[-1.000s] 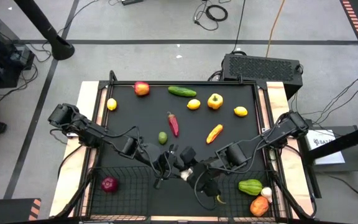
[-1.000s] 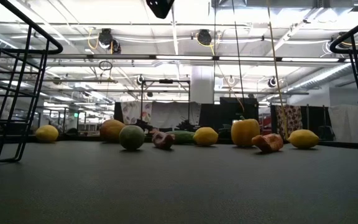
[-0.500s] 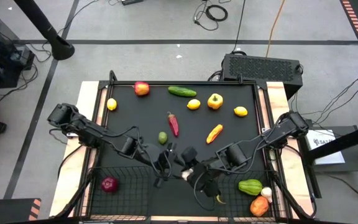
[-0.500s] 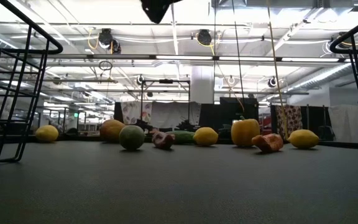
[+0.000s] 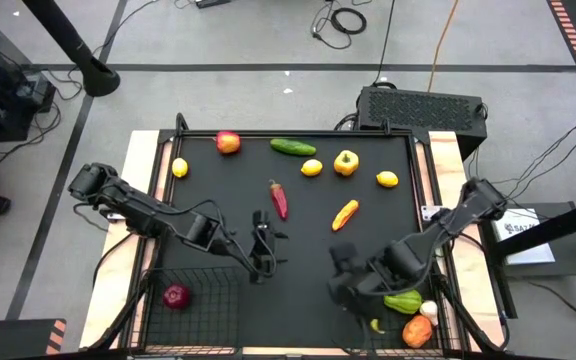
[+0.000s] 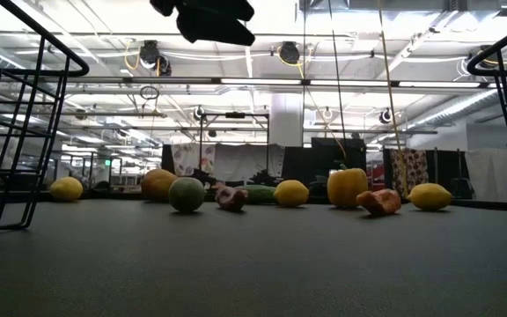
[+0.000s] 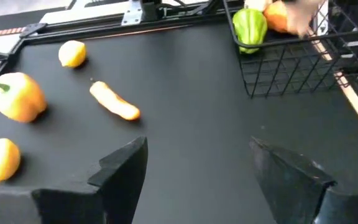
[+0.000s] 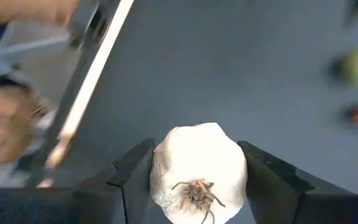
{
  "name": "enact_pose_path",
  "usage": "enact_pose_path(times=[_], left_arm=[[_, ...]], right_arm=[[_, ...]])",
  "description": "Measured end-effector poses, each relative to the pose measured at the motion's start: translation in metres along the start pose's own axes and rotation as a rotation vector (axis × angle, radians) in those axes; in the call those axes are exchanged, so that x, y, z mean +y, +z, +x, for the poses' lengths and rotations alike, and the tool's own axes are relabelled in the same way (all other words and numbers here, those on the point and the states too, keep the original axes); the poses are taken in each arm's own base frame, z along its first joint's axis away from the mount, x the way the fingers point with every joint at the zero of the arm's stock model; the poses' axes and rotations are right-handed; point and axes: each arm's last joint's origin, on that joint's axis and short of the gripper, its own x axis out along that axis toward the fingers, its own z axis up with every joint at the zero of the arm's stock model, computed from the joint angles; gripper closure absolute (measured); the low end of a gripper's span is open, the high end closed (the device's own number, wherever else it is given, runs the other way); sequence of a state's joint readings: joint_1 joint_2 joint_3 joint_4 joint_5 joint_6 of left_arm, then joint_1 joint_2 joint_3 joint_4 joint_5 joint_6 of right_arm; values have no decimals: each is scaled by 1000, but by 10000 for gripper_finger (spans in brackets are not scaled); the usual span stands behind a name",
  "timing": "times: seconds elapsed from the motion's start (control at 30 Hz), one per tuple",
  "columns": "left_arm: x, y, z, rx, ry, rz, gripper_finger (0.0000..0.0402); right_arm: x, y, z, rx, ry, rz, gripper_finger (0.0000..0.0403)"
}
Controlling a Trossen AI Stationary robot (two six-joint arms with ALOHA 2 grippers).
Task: Sort produce into baskets
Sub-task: Put the white garlic into the right wire basket, then put the yellow chili pepper into the right wire basket
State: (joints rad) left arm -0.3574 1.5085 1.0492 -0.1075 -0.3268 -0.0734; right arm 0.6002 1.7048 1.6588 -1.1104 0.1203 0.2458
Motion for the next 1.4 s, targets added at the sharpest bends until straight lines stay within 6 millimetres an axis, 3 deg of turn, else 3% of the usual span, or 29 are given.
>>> enact_pose_path(times=[0.23, 0.4, 0.6, 0.8, 1.0, 1.2, 1.4], left_arm=[[0, -1, 0, 6, 5, 2, 116], [0, 1, 0, -6, 4, -2, 116], [1, 6, 0, -61, 5, -21, 116], [5, 8, 1, -79, 40, -34, 116], [15, 9, 3, -79, 109, -72, 116], [22, 9, 5, -76, 129, -86, 116], [33, 6, 7, -50, 215, -128, 116]], right_arm=[[50, -38, -19, 155, -10, 226, 195], [87, -63, -30, 101, -117, 291, 195], [117, -91, -32, 63, -167, 350, 195], [126, -115, -17, 98, -216, 442, 188], [128, -131, -2, 154, -248, 484, 150], [129, -134, 0, 172, -239, 483, 122], [128, -125, -14, 104, -248, 442, 119]])
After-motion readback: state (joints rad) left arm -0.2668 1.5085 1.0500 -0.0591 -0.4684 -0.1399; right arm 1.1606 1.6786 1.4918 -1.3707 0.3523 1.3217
